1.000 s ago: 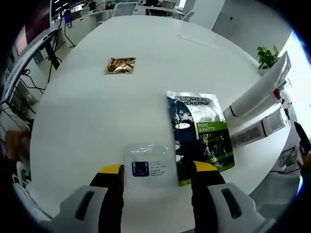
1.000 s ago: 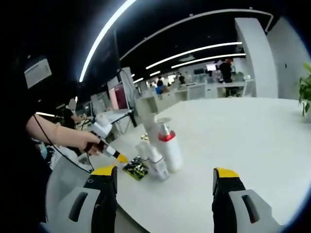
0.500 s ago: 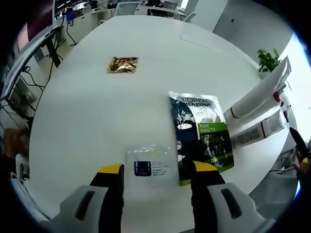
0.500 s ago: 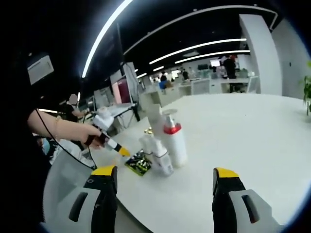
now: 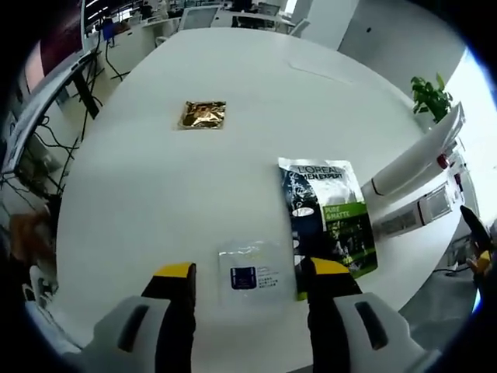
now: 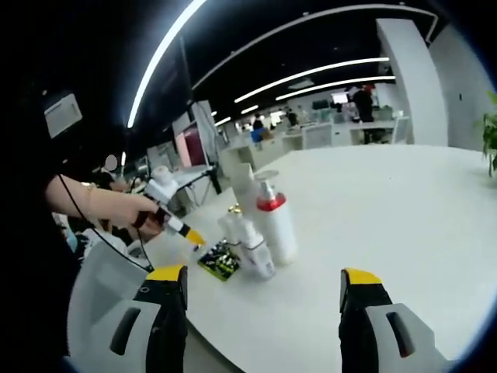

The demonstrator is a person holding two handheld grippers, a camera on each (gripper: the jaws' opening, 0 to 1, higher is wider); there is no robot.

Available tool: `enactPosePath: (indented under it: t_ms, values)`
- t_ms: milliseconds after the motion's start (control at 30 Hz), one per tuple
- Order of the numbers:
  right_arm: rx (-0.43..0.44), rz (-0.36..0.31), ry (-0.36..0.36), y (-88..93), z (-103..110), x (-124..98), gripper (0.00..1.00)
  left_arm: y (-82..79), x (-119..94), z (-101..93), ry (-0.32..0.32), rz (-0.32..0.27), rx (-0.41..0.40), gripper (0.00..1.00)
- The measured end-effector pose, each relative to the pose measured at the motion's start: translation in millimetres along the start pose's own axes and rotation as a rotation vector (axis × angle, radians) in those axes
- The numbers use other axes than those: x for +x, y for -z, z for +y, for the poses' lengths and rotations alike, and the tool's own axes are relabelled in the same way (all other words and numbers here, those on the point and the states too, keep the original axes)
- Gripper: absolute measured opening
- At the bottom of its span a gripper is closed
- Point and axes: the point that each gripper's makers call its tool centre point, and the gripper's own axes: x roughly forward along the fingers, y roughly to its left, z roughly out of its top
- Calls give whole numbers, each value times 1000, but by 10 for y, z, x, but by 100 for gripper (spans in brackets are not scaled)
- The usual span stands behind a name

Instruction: Arrange the skincare products in the storage area until every visible bottle or jar stands upright without overlapping.

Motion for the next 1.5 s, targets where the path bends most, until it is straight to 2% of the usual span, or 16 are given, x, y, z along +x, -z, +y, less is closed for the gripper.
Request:
enactPosePath:
  t_ms: [167,333,500,600,733,900,967,1133,1200,1333,1500]
  values:
    - [-2,9,-4,24,6,11,83,-50,-22,-92,38,0,30,60]
    - [9,8,-3,30,-10,13,83,-186,-94,-141,67,-44,41,67]
    - [8,12,-4,42,-9,21,83,-351,-253,-227,104,-134,60,71]
    - [9,15,-6,46,-4,24,83,-510,-372,-321,141,-232,57,73]
    - [10,16,-8,53,-5,23,83,-617,-547,-363,145,-307,69,81]
    - [3,22,-12,68,5,24,83,-640,-719,-418,152,-348,88,88]
    - [2,22,-13,70,7,26,83,-674,-726,-396,159,-372,102,90]
    - [0,24,-14,75,12,31,83,-646,-846,-475,155,-436,138,96]
    - [-1,26,-15,77,12,31,83,-658,-880,-485,163,-469,145,99]
    - [-2,29,-15,83,12,31,83,-738,-982,-555,192,-567,175,99]
    - [-2,30,-14,84,10,32,83,-623,-1009,-580,197,-578,181,99]
